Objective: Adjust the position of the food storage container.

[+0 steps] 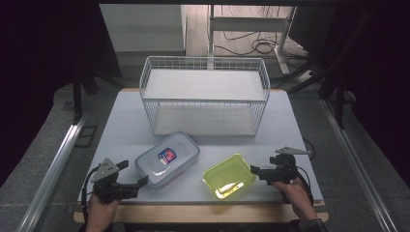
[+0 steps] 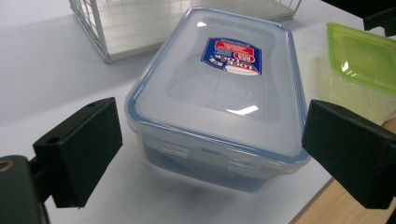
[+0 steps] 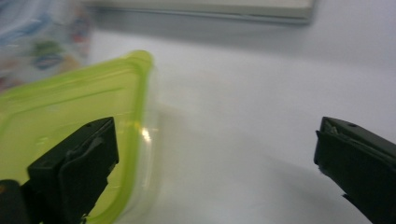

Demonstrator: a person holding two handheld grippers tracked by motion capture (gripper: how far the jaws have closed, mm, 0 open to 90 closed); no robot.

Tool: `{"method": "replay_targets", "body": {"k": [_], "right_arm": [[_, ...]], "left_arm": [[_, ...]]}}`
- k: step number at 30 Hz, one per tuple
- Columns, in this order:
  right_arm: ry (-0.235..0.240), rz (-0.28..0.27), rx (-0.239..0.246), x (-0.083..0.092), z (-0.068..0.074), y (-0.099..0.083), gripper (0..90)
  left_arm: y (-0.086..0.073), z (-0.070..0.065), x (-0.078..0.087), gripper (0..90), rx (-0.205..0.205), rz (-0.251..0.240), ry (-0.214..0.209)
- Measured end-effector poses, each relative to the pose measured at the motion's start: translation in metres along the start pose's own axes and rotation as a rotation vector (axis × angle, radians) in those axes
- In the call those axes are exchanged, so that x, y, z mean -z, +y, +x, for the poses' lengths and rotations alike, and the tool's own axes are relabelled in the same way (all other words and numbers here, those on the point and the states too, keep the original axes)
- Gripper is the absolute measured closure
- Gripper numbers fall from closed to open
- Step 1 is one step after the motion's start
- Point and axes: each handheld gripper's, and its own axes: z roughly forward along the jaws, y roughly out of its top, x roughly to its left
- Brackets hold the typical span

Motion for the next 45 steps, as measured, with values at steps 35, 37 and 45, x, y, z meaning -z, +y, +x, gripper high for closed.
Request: {"method": "replay_targets", "body": {"k": [35, 37, 45], "right_arm": [[0.109, 0.019, 0.363, 0.007, 0.088, 0.025, 88.9], [0.138, 0.023, 0.385, 0.002, 0.102, 0.025, 89.1], [0.236, 0.041, 0.475, -0.008, 0.136, 0.021, 88.7]], "left_arm": [[-0.003, 0.0, 0.001, 3.8, -0.006, -0.036, 0.01], [-0.003, 0.0, 0.0, 3.8, -0.009, -0.034, 0.011], [-0.003, -0.001, -0.001, 3.9, -0.009, -0.03, 0.01]]}}
